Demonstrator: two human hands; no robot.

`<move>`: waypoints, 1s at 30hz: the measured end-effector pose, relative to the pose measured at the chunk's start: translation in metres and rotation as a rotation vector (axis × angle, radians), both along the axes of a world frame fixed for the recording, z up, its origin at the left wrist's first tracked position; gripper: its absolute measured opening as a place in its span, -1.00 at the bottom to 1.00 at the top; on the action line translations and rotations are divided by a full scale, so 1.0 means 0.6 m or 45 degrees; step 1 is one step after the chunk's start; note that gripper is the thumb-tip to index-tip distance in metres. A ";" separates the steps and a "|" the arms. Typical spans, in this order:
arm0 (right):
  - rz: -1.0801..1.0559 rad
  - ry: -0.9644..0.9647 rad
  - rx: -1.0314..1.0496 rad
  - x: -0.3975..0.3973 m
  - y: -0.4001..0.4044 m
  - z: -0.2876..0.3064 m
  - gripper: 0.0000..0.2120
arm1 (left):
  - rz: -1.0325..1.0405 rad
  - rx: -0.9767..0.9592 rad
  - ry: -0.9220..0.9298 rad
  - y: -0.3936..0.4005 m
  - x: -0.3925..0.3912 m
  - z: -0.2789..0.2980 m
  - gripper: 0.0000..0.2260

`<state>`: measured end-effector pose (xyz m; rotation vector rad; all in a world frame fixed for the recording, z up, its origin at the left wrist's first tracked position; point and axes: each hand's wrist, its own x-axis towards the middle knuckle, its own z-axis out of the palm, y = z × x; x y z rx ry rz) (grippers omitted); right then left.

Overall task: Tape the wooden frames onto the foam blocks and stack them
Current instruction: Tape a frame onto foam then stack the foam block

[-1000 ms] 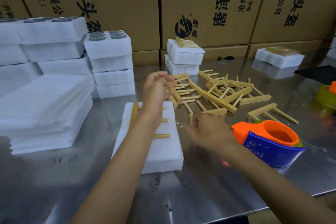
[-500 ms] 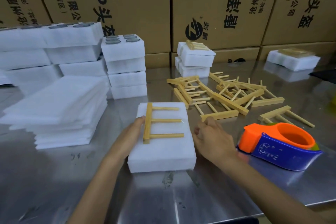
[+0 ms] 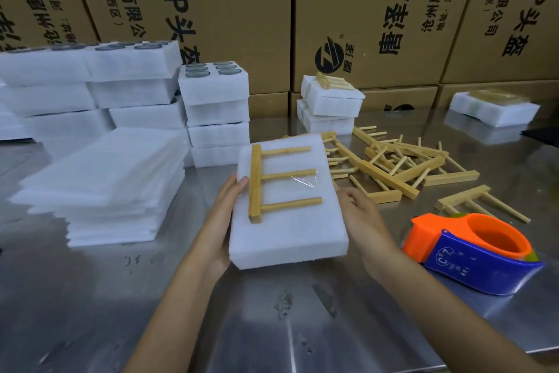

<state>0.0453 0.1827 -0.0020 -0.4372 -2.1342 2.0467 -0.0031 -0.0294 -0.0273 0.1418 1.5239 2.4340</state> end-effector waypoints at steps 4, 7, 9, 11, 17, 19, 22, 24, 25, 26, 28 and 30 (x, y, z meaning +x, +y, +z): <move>0.162 -0.122 -0.232 0.004 0.004 0.034 -0.71 | 0.022 0.225 -0.052 0.022 -0.010 -0.001 -0.52; 0.236 -0.118 -0.375 -0.004 0.016 0.057 -0.56 | -0.014 0.322 -0.115 0.045 -0.028 0.014 -0.49; 0.307 -0.102 -0.478 -0.009 0.027 0.073 -0.47 | -0.042 0.401 -0.142 0.062 -0.041 0.028 -0.51; 0.314 -0.045 -0.595 -0.013 0.035 0.074 -0.45 | -0.034 0.461 -0.165 0.080 -0.058 0.042 -0.51; 0.032 -0.012 -0.693 -0.070 -0.003 0.055 -0.41 | 0.063 0.379 -0.080 0.113 -0.138 0.042 -0.46; -0.124 -0.021 -0.741 -0.111 -0.008 0.067 -0.38 | 0.145 0.249 -0.077 0.109 -0.172 0.022 -0.47; -0.208 0.018 -0.713 -0.184 -0.008 0.078 -0.40 | 0.408 -0.320 -0.043 0.088 -0.221 -0.030 -0.57; -0.219 0.056 -0.679 -0.240 -0.013 0.087 -0.43 | 0.507 -0.524 0.098 0.074 -0.248 -0.067 -0.64; -0.214 0.068 -0.673 -0.271 -0.016 0.092 -0.43 | 0.502 -0.506 0.144 0.069 -0.261 -0.079 -0.69; -0.213 0.071 -0.675 -0.304 -0.021 0.097 -0.43 | 0.508 -0.501 0.170 0.066 -0.275 -0.086 -0.73; -0.223 0.045 -0.703 -0.370 -0.033 0.105 -0.42 | 0.597 -0.597 0.175 0.067 -0.303 -0.084 -0.80; -0.208 0.006 -0.789 -0.436 -0.046 0.105 -0.40 | 0.731 -0.738 0.187 0.074 -0.328 -0.075 -0.85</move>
